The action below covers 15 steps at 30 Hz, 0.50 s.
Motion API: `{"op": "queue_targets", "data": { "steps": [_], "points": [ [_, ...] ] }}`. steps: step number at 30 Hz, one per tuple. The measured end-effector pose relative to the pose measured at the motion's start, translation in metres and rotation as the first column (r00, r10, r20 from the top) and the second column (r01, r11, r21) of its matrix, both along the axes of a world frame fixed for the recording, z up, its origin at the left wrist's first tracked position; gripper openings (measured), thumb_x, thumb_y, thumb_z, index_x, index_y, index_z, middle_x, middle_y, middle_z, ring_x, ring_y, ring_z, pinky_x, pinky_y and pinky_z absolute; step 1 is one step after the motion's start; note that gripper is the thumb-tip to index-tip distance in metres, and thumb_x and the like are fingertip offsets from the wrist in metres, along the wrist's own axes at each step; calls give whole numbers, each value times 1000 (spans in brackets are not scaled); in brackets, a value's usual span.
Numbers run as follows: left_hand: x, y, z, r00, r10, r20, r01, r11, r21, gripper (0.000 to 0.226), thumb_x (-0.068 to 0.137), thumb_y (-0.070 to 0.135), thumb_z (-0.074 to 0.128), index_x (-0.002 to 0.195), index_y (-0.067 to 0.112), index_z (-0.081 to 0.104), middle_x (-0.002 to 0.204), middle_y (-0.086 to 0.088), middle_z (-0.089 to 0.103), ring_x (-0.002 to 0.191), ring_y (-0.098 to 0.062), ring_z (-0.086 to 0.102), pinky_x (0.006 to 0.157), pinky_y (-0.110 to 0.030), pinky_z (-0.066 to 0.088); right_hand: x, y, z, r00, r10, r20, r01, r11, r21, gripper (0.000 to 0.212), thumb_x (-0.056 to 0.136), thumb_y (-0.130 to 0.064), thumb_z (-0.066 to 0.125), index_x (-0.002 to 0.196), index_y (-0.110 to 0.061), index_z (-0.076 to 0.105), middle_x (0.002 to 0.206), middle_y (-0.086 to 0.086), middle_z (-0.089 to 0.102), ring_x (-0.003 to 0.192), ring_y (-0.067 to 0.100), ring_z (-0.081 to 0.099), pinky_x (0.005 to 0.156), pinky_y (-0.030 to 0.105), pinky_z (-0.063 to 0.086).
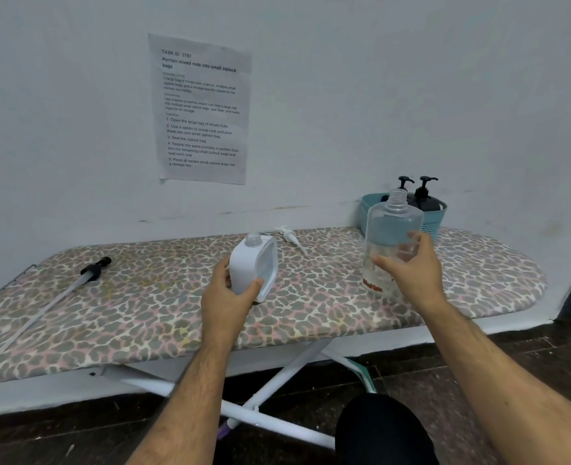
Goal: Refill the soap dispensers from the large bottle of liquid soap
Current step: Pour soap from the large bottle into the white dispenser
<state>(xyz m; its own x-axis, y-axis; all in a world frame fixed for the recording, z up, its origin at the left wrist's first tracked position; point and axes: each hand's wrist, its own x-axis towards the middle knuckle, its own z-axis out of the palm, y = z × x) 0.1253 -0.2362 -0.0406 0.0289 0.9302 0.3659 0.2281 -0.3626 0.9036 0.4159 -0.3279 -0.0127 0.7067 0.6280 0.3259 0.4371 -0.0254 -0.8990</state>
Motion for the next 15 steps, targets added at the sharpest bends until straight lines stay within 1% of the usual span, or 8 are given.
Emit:
{"op": "queue_targets", "data": {
  "steps": [2, 5, 8, 12, 15],
  "points": [
    [0, 0, 0, 1000, 0, -2, 0, 1000, 1, 65, 81, 29, 79, 138, 29, 49, 114, 9, 59, 95, -8, 60, 68, -26, 57, 1, -1, 0, 1000, 2, 8, -2, 1000, -7, 84, 73, -30, 87, 140, -19, 39, 130, 9, 58, 106, 17, 56, 88, 33, 49],
    [1, 1, -1, 1000, 4, -11, -4, 1000, 4, 64, 82, 28, 79, 138, 28, 48, 113, 10, 58, 91, -4, 58, 66, -22, 54, 0, -1, -1, 1000, 2, 29, -1, 1000, -27, 85, 74, -32, 87, 142, -19, 37, 129, 10, 59, 107, 20, 57, 88, 34, 49],
    [1, 2, -1, 1000, 7, -18, -7, 1000, 8, 64, 82, 27, 79, 139, 28, 48, 113, 11, 56, 91, -6, 58, 63, -16, 49, 0, -2, -1, 999, 2, 49, 0, 999, -37, 86, 75, -32, 86, 143, -18, 36, 128, 9, 60, 109, 21, 58, 90, 35, 49],
    [0, 2, -2, 1000, 6, -20, -6, 1000, 6, 65, 82, 27, 79, 139, 27, 47, 113, 11, 56, 94, -9, 59, 62, -15, 50, -2, -3, 1, 998, 10, 69, -6, 999, -49, 85, 77, -32, 84, 143, -17, 34, 133, 8, 57, 116, 24, 57, 97, 43, 50],
    [0, 2, -2, 1000, 9, -26, -9, 1000, 4, 66, 82, 27, 79, 139, 28, 47, 114, 11, 56, 93, -8, 59, 62, -16, 50, -3, -4, 2, 998, 16, 64, -14, 999, -38, 89, 77, -29, 84, 147, -19, 30, 139, 7, 54, 120, 26, 56, 100, 45, 49]
  ]
}}
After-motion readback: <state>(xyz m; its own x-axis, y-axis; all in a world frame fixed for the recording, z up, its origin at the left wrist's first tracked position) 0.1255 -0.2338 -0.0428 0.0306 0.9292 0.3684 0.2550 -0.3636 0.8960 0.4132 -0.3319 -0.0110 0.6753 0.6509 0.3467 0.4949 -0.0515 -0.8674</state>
